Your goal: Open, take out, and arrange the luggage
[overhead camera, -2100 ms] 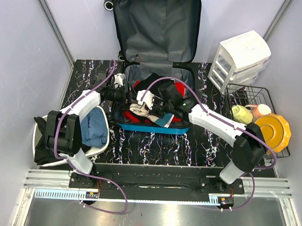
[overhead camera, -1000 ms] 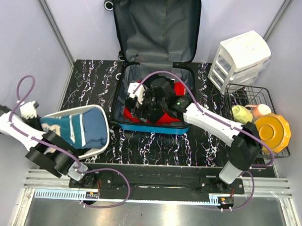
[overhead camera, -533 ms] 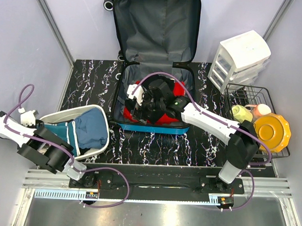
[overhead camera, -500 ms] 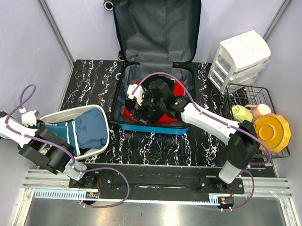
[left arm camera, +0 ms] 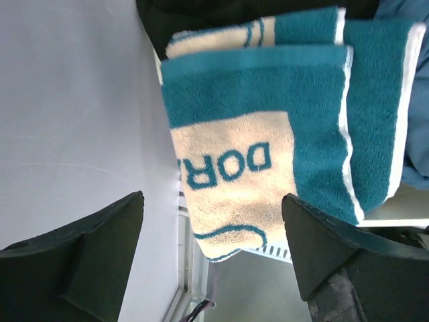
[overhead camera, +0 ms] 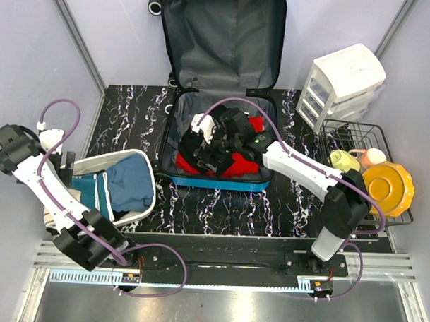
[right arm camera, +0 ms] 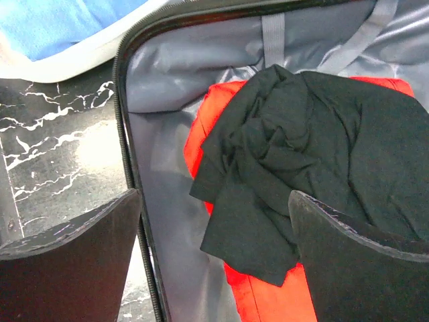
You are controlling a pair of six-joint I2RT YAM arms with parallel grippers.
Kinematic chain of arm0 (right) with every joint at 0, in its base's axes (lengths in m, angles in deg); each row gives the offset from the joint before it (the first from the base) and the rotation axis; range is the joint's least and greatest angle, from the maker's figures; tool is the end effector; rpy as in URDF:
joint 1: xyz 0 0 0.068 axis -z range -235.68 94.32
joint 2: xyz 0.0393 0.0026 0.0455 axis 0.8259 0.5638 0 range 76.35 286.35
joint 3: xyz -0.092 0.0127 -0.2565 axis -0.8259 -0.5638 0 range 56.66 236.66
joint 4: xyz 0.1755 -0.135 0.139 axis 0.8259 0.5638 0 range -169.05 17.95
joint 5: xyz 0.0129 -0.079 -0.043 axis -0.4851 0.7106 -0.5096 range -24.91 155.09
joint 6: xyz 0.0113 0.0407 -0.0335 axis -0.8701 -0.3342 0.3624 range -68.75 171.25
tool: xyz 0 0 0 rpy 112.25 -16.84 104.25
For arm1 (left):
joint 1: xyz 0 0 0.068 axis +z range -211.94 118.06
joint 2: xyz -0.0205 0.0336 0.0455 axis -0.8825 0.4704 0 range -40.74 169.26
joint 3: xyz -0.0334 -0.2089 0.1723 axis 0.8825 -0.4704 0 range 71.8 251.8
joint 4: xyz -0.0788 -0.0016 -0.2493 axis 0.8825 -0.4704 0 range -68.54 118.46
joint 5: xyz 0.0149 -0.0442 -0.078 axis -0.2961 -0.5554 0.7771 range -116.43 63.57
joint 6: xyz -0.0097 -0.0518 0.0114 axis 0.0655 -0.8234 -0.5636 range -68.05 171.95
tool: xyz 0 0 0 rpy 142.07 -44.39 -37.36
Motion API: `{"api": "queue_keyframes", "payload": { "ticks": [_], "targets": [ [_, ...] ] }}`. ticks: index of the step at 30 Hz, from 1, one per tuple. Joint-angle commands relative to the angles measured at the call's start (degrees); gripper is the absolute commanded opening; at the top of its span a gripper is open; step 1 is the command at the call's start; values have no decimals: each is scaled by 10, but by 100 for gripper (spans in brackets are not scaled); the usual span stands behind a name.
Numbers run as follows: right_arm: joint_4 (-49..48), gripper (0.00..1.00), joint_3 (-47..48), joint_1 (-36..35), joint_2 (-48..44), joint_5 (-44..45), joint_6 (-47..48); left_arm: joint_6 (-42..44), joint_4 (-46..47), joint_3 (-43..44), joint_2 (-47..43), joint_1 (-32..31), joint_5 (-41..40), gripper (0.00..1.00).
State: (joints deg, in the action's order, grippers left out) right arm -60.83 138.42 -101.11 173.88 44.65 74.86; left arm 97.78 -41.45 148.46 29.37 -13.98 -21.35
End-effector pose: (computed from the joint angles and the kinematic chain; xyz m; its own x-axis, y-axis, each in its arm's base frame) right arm 0.2687 0.2906 0.3063 -0.0108 -0.5457 -0.8379 -0.9550 0.2540 -0.1531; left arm 0.1468 0.1581 0.3515 -0.9286 0.0370 -0.3693 -0.0677 0.9615 0.2665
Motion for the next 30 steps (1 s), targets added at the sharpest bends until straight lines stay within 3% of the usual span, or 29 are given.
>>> {"api": "queue_keyframes", "payload": {
  "ticks": [1, 5, 11, 14, 21, 29, 30],
  "targets": [
    [3, 100, 17, 12, -12, 0, -7, -38, -41, 67, 24, -19, 2, 85],
    [4, 100, 13, 19, -13, -1, -14, -55, -92, -21, 52, -38, 90, 74],
    [23, 100, 22, 53, -4, -13, -47, -89, 23, -175, 74, -86, 67, 74],
    [28, 100, 16, 72, -4, -13, -54, -119, 78, -195, 124, -104, 70, 74],
    [61, 100, 19, 117, -7, -14, -60, -132, 122, -138, 215, -184, 52, 76],
    [122, 98, 50, 186, -14, 35, -77, -126, 45, -32, 94, -186, -31, 89],
    [121, 98, 50, 191, -12, 36, -79, -123, 32, -21, 83, -185, -27, 99]
  ]
}}
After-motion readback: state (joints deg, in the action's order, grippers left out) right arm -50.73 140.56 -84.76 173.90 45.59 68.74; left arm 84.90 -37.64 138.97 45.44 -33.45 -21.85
